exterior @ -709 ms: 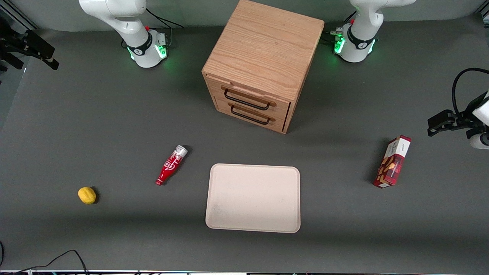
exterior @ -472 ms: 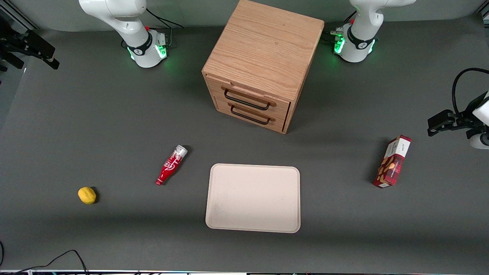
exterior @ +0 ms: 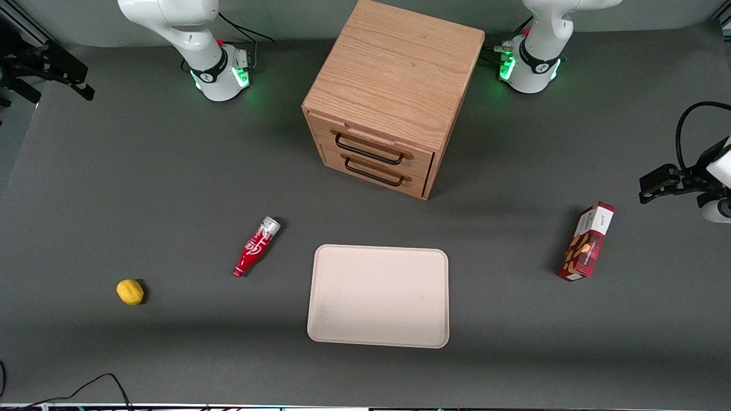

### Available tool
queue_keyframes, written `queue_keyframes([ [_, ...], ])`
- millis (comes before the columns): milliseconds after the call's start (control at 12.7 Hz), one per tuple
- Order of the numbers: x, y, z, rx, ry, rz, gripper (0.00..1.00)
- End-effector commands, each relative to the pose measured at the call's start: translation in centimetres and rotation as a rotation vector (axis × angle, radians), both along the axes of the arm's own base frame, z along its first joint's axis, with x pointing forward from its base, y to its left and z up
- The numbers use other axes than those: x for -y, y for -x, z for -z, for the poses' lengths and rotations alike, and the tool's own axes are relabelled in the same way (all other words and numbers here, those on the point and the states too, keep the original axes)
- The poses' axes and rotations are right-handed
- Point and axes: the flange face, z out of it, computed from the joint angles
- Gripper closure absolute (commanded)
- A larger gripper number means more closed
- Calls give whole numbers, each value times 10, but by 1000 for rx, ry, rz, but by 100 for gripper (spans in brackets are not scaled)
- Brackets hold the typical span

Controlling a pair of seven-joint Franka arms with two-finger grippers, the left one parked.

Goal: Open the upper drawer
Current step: 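Move the right gripper from rest toward the cabinet's upper drawer handle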

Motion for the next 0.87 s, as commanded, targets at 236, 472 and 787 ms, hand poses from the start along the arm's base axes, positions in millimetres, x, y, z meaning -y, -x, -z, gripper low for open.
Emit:
queue_keyframes([
  [236, -82, -64, 25, -49, -181, -290, 0],
  [472, -159, -92, 66, -85, -344, -501, 0],
  [787, -236, -106, 116, -131, -448, -619, 0],
])
